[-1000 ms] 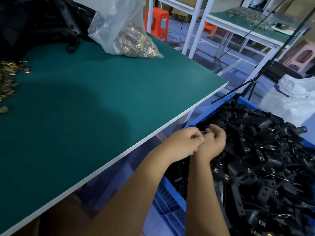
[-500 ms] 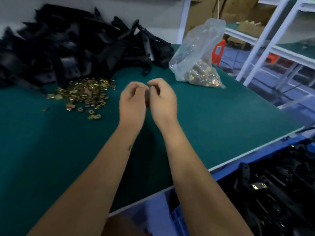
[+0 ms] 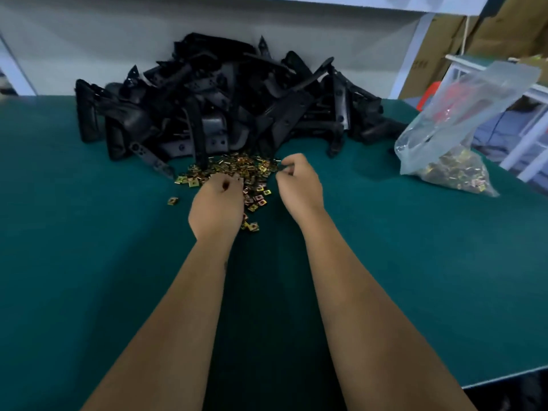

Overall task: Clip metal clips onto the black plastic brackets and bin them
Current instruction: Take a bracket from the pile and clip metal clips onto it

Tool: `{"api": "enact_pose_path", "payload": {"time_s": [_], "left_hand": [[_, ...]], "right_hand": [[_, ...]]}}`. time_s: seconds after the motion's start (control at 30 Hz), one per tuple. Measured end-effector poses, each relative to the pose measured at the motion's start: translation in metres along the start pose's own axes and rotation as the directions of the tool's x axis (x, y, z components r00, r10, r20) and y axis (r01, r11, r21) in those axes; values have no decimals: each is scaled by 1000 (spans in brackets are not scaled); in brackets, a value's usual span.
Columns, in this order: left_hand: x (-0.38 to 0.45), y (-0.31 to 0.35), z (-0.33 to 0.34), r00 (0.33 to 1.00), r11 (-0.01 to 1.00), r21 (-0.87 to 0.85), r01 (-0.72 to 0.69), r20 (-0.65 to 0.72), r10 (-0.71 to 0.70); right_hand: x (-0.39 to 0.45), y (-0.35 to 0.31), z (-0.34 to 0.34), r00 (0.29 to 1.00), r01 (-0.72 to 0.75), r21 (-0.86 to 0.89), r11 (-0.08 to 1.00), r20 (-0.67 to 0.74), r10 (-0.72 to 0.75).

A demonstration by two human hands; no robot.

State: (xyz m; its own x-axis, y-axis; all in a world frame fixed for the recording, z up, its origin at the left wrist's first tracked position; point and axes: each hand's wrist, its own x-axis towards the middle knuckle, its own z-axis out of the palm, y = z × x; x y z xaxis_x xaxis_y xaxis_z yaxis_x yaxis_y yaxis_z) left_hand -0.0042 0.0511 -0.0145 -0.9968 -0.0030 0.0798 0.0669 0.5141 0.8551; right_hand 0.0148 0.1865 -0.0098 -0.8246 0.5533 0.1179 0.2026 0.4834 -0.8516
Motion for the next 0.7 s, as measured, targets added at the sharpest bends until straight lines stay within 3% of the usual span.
{"api": "enact_pose_path", "payload": {"time_s": [0.2, 0.47, 0.57, 0.63, 0.7], "left_hand": [[-1, -2, 2, 999, 999, -43, -19, 28, 20], [2, 4, 5, 997, 984, -180, -6, 69, 18], [1, 2, 5, 997, 974, -226, 3, 71, 13], [0, 1, 3, 997, 968, -251, 0, 77, 20], [0, 0, 2, 997, 958, -286, -8, 76, 31]], "right_hand": [[21, -3, 11, 996, 81, 192, 978, 21, -87], [38, 4, 13, 991, 18, 194, 981, 125, -42], [39, 2, 13, 983, -15, 107, 994, 186, -5], [37, 0, 15, 984, 0, 43, 999, 177, -7], [34, 0, 15, 994, 49, 166, 985, 93, -65]]}}
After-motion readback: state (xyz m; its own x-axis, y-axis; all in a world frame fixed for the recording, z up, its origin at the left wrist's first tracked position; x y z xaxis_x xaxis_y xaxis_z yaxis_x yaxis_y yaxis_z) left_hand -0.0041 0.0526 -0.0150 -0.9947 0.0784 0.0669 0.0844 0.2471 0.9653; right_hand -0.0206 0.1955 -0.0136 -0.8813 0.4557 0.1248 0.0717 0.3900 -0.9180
